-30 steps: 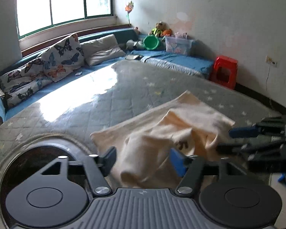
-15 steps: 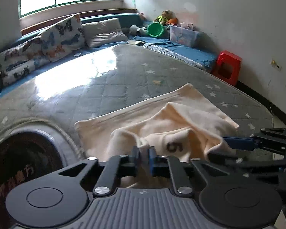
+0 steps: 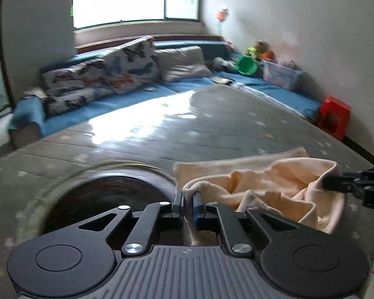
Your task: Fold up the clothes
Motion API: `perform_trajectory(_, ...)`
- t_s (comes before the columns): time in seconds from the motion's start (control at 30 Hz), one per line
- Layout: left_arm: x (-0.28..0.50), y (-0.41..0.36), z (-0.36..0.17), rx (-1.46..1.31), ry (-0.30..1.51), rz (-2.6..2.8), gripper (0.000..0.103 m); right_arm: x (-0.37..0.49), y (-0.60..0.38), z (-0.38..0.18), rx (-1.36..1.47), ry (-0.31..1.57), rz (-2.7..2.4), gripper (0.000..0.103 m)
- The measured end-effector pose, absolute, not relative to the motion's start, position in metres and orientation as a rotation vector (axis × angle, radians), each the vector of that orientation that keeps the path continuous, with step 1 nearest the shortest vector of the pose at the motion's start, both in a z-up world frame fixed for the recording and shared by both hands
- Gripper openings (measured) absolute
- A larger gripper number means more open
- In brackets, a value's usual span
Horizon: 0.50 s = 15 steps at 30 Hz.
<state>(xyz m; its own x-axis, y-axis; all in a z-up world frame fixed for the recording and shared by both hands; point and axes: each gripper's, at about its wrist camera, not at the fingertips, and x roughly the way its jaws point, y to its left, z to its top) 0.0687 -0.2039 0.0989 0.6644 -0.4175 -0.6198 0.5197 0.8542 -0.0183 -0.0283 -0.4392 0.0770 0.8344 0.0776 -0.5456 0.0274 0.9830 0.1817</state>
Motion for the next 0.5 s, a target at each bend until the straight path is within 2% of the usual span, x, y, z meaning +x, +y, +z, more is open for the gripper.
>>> perform_trajectory(0.27,0.063,-0.1,0.14,0.081,0.565,-0.342,0.007,0.004,-0.374,0.123,0.133,0.445,0.212,0.008)
perform_trajectory(0.5,0.004,-0.025,0.146,0.081,0.564,-0.266,0.007,-0.023,-0.329,0.141,0.034,0.395,0.389,0.006)
